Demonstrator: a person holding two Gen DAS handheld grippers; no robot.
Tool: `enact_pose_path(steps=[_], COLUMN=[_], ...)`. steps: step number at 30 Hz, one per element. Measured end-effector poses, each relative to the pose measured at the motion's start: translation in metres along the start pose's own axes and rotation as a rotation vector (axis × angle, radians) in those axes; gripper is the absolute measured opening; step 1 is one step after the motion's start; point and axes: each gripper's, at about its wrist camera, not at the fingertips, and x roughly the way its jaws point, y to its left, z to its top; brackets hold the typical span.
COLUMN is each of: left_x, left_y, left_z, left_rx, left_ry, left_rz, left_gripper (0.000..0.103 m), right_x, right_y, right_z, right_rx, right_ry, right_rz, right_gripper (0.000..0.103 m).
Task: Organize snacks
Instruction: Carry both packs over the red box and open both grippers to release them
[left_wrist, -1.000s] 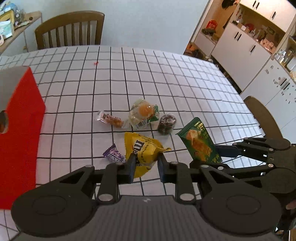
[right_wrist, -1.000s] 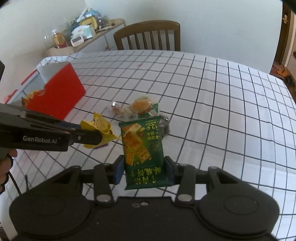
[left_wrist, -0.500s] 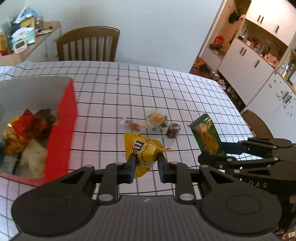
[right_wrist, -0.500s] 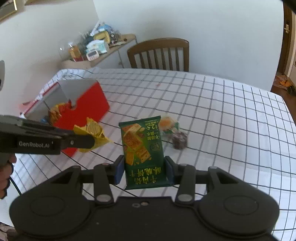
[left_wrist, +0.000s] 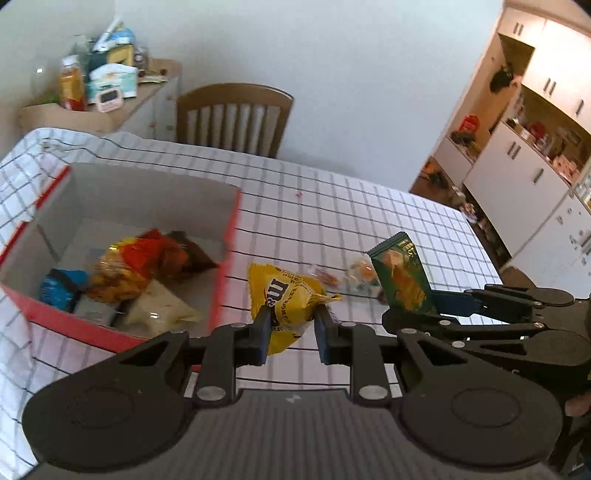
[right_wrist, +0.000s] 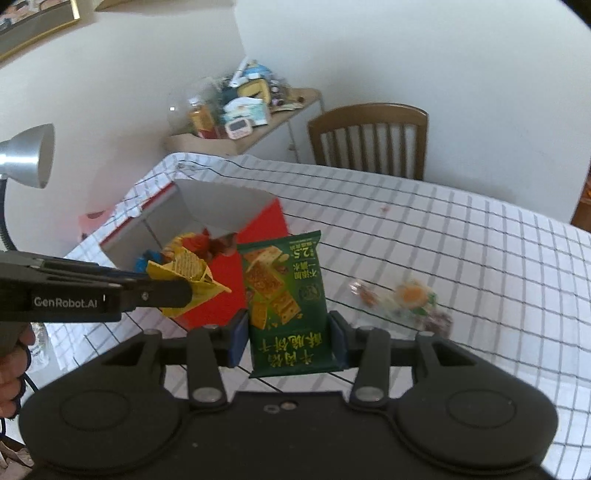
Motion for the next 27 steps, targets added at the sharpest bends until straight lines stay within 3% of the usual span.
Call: enact_pose_path(steps=[14,27], left_x=[-0.019,0.023], left_y=[0.102,0.19], left_z=[0.027,0.057], left_rx=[-0.069,-0.101], left_ry=[-0.044,0.026], left_rz=[0.136,0.219], left_gripper=[0.024,0.024], right_x=[0.061,0.132], right_y=[0.071,0.109], right_z=[0.04,0.054], right_rx=[-0.055,-0.081], right_ry=[0.021,0.089], right_rz=[0.029,-0.039], right_gripper=[0.044,0.044])
